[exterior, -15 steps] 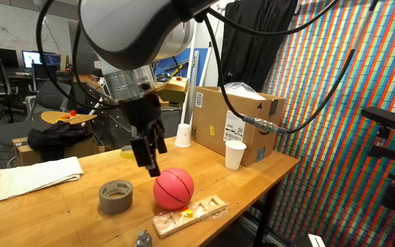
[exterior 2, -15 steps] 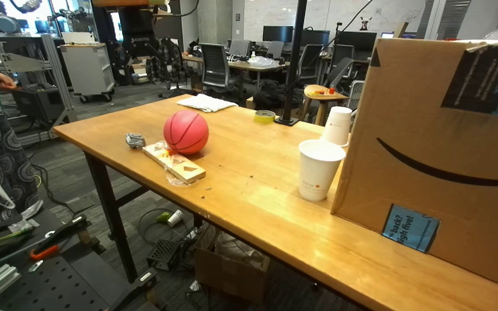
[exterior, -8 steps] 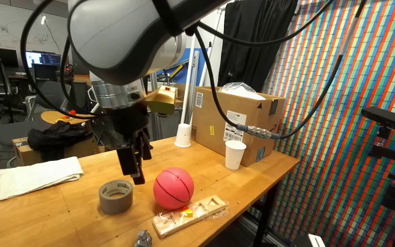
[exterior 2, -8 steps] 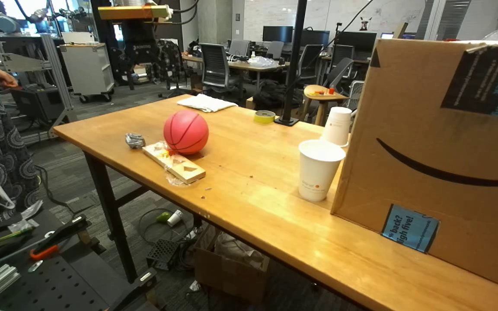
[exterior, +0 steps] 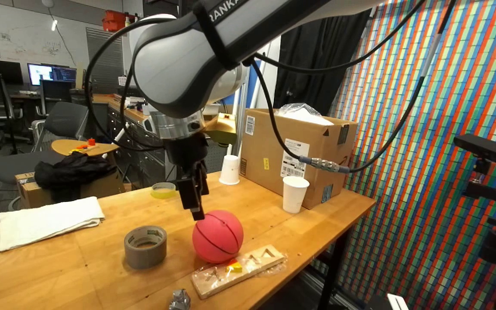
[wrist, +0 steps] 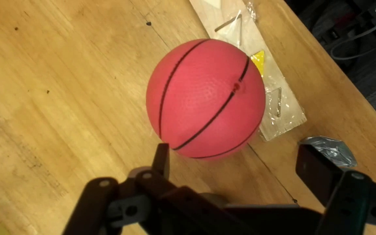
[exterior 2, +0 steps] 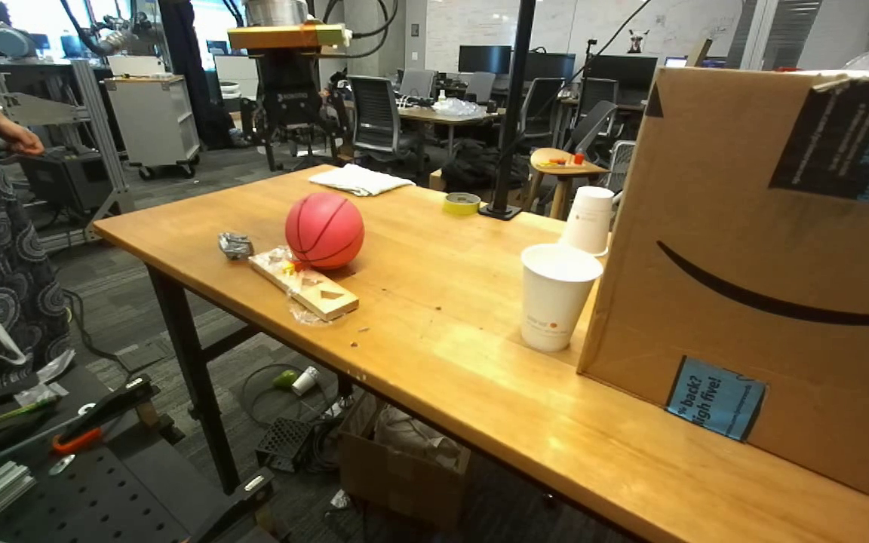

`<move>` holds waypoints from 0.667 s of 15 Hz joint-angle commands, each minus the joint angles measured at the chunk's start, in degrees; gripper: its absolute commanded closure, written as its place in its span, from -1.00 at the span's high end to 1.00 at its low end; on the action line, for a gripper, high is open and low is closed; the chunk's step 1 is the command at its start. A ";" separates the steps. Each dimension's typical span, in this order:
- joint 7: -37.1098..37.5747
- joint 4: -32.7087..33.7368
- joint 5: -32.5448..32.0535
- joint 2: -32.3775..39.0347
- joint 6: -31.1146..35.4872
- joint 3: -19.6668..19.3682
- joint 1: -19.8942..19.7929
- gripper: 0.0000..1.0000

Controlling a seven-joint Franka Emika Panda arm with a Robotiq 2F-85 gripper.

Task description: Put the white bowl in the cup closest to you, then put the basketball on the brown tape

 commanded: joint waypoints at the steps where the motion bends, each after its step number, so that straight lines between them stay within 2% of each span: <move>1: -2.09 -0.83 -0.11 0.37 0.64 -1.07 -1.50 1.00; 7: -1.72 -3.90 1.35 1.39 0.88 -2.23 -3.23 1.00; 10: -1.98 -5.49 4.07 1.65 1.39 -2.07 -3.69 1.00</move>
